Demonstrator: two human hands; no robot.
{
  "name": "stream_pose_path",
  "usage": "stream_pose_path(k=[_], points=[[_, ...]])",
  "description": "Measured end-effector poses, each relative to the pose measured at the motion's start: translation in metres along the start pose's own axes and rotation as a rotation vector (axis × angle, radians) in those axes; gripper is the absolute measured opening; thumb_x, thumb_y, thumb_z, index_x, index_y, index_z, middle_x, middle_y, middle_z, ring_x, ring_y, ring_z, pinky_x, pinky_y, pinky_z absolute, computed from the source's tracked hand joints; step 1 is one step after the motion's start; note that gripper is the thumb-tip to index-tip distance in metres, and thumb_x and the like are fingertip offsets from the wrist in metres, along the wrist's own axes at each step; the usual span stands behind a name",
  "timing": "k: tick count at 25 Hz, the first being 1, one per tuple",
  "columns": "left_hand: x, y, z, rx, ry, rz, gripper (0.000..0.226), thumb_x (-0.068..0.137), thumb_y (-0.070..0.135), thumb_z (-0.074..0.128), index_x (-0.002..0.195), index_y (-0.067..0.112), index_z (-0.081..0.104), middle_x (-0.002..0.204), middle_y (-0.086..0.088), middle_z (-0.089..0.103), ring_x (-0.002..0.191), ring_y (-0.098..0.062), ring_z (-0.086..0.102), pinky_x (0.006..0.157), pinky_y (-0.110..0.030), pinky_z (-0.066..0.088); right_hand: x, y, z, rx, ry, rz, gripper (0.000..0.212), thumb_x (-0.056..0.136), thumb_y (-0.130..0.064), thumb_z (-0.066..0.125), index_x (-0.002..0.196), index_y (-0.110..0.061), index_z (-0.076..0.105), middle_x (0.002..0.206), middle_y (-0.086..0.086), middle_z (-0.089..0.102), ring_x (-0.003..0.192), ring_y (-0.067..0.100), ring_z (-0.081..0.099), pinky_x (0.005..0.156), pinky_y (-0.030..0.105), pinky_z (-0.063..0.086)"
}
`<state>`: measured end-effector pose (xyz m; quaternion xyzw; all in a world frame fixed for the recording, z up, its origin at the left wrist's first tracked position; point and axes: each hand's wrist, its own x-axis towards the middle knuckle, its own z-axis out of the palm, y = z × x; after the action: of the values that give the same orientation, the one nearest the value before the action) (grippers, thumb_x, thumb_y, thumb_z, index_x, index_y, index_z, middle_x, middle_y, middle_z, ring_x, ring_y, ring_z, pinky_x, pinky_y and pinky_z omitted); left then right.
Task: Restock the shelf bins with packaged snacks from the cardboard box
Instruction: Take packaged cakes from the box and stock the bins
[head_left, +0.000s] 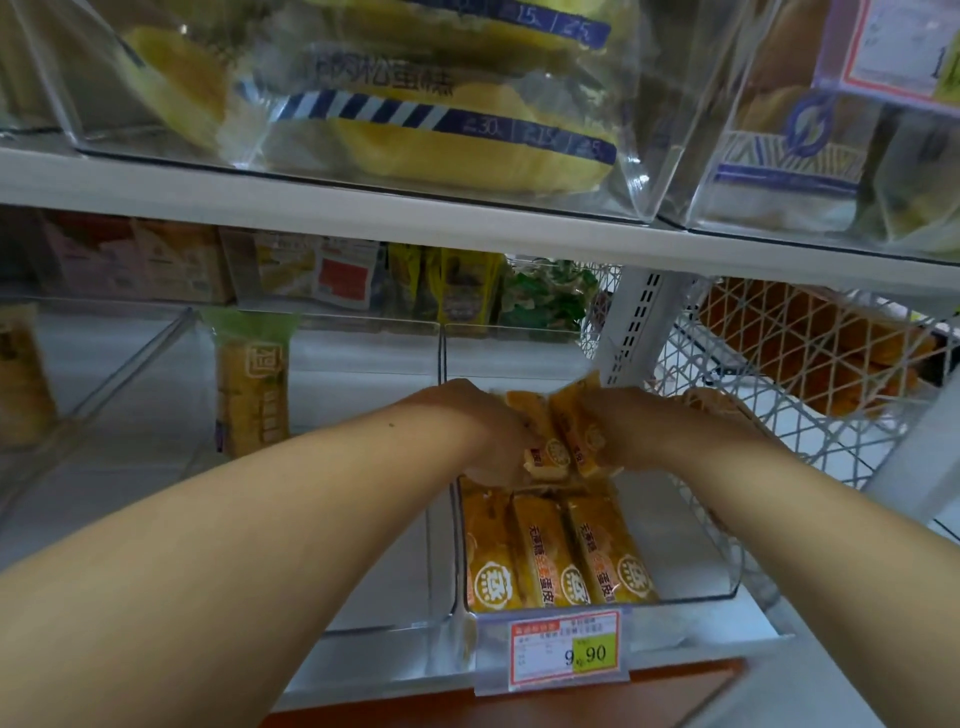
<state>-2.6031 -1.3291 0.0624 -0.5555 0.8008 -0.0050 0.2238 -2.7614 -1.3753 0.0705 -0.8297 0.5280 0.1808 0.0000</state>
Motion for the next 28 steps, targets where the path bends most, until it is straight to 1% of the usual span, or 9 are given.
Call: stream_pose_path(k=[3, 5, 9, 12, 16, 19, 22, 26, 28], points=[[-0.003, -0.001, 0.001, 0.003, 0.036, -0.017, 0.058, 0.101, 0.054, 0.028, 0.155, 0.039, 0.012, 0.164, 0.004, 0.017, 0.147, -0.028, 0.024, 0.112, -0.042, 0.033, 0.005, -0.009, 0.006, 0.017, -0.014, 0.023, 0.03, 0.097, -0.008, 0.05, 0.126, -0.001, 0.053, 0.128, 0.017, 0.057, 0.113, 0.028, 0.058, 0.08, 0.03, 0.046], [-0.011, -0.001, -0.001, -0.108, 0.136, -0.017, 0.051, 0.103, 0.046, 0.03, 0.152, 0.036, 0.027, 0.161, 0.001, 0.027, 0.147, -0.027, 0.024, 0.118, -0.047, 0.024, 0.001, -0.009, 0.012, 0.065, 0.115, 0.024, 0.036, 0.096, -0.012, 0.051, 0.132, -0.007, 0.049, 0.137, 0.016, 0.046, 0.124, 0.033, 0.048, 0.094, 0.036, 0.04], [-0.067, -0.007, 0.01, -0.755, 0.629, -0.044, 0.048, 0.101, 0.042, 0.046, 0.148, 0.036, 0.037, 0.158, 0.009, 0.031, 0.146, -0.011, 0.022, 0.113, -0.02, 0.018, -0.04, -0.01, 0.015, 0.506, 0.453, 0.0, 0.055, 0.094, -0.012, 0.058, 0.145, -0.02, 0.04, 0.145, 0.006, 0.046, 0.132, 0.025, 0.044, 0.11, 0.035, 0.034], [-0.157, -0.001, 0.064, -0.83, 0.865, -0.105, 0.043, 0.096, 0.039, 0.053, 0.139, 0.04, 0.047, 0.134, 0.025, 0.047, 0.121, 0.01, 0.04, 0.094, 0.0, 0.026, -0.095, -0.031, 0.024, 0.919, 0.661, -0.021, 0.044, 0.094, -0.014, 0.059, 0.134, -0.029, 0.052, 0.123, -0.005, 0.063, 0.112, 0.012, 0.059, 0.095, 0.028, 0.046], [-0.254, 0.03, 0.17, -0.936, 0.74, -0.19, 0.028, 0.09, 0.047, 0.046, 0.114, 0.046, 0.061, 0.108, 0.031, 0.06, 0.102, 0.008, 0.058, 0.086, -0.014, 0.045, -0.164, -0.107, 0.056, 1.058, 0.749, -0.273, 0.028, 0.093, -0.01, 0.057, 0.115, -0.027, 0.061, 0.094, -0.011, 0.065, 0.085, 0.008, 0.061, 0.073, 0.018, 0.05], [-0.295, 0.059, 0.241, -0.897, 0.549, -0.223, 0.038, 0.09, 0.046, 0.04, 0.115, 0.036, 0.065, 0.115, 0.025, 0.062, 0.112, 0.005, 0.054, 0.098, -0.016, 0.04, -0.185, -0.166, 0.091, 0.854, 0.482, -0.462, 0.027, 0.09, -0.011, 0.06, 0.11, -0.03, 0.062, 0.091, -0.009, 0.066, 0.079, 0.011, 0.06, 0.071, 0.024, 0.05], [-0.312, 0.08, 0.294, -0.901, 0.318, -0.216, 0.049, 0.09, 0.053, 0.04, 0.133, 0.035, 0.054, 0.134, 0.018, 0.052, 0.127, -0.003, 0.045, 0.106, -0.014, 0.03, -0.188, -0.207, 0.14, 0.425, -0.035, -0.506, 0.035, 0.093, -0.029, 0.057, 0.128, -0.032, 0.055, 0.124, -0.007, 0.061, 0.111, 0.011, 0.057, 0.098, 0.028, 0.043], [-0.316, 0.099, 0.328, -0.934, 0.127, -0.188, 0.056, 0.095, 0.046, 0.052, 0.147, 0.034, 0.036, 0.149, 0.008, 0.043, 0.136, -0.01, 0.039, 0.111, -0.022, 0.029, -0.192, -0.224, 0.198, 0.258, -0.55, -0.422, 0.089, 0.083, -0.035, 0.067, 0.153, -0.033, 0.013, 0.159, 0.0, 0.017, 0.143, 0.02, 0.025, 0.115, 0.029, 0.026], [-0.318, 0.105, 0.333, -0.873, 0.091, -0.175, 0.058, 0.095, 0.047, 0.051, 0.149, 0.035, 0.033, 0.149, 0.007, 0.043, 0.137, -0.013, 0.04, 0.111, -0.029, 0.032, -0.196, -0.226, 0.21, 0.145, -0.623, -0.404, 0.117, 0.074, -0.032, 0.075, 0.152, -0.037, -0.012, 0.162, -0.002, -0.009, 0.149, 0.024, 0.003, 0.119, 0.033, 0.015]])
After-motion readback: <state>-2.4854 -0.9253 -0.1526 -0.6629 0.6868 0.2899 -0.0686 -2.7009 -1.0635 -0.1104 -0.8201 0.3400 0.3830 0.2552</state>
